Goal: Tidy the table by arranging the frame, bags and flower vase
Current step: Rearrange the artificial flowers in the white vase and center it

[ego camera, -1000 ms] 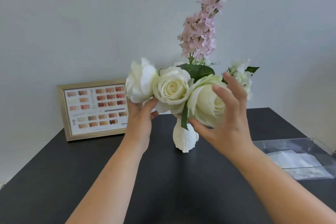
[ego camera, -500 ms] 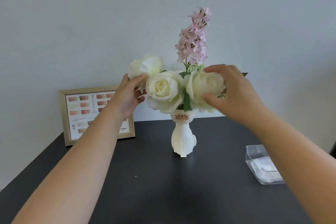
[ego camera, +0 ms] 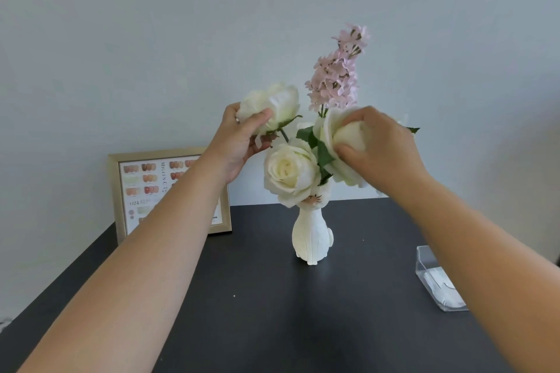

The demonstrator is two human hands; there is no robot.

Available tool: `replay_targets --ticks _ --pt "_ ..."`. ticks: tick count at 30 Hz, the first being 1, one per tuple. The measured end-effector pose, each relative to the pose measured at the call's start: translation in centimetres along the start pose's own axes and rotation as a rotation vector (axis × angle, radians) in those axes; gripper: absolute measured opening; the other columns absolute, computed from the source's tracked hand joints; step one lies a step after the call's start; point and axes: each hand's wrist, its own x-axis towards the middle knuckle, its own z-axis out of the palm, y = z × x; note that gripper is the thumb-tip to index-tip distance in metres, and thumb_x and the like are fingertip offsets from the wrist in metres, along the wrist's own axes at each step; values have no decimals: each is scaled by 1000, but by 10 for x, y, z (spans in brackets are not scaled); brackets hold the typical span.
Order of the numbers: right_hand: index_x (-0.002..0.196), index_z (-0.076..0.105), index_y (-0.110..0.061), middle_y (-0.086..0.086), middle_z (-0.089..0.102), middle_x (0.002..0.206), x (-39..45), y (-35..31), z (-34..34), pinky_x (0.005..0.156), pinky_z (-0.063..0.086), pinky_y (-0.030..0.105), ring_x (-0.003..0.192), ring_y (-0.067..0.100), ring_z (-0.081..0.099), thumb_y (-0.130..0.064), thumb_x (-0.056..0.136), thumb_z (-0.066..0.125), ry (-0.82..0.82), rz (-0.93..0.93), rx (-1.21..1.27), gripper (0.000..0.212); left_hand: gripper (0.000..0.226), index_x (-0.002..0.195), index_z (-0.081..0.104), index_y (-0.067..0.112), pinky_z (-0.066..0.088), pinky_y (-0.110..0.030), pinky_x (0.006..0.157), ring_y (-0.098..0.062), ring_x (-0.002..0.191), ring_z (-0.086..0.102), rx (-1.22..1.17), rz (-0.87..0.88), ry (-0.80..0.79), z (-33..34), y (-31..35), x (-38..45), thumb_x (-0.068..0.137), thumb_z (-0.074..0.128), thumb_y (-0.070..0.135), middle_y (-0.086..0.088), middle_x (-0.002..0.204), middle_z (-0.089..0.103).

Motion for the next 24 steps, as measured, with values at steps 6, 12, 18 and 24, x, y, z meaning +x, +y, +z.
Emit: replay_targets --ticks 6,12,18,24 --pt "109 53 -40 -24 48 86 21 -8 -19 54 38 17 74 -4 50 -30 75 69 122 75 145 39 57 114 45 18 55 -32 72 -36 105 66 75 110 18 15 3 0 70 80 28 -17 129 56" --pt "109 53 -40 -23 48 90 39 -6 -31 54 36 18 76 -4 49 -33 74 71 159 91 192 40 51 112 46 23 56 -35 75 -32 105 66 145 228 3 19 10 -2 73 79 30 -12 126 57" --pt "117 53 -32 -8 52 95 57 -5 -32 52 36 22 73 1 48 -32 77 70 70 96 125 44 47 107 52 30 55 -26 69 -9 87 70 366 222 -109 20 -2 -5 72 81 41 2 107 65" --pt "122 56 -24 0 59 109 62 -10 -24 65 44 28 91 21 57 -34 78 70 -203 51 -2 47 46 107 51 41 59 -44 77 -16 78 69 542 217 -126 15 -15 -5 71 78 50 7 100 66"
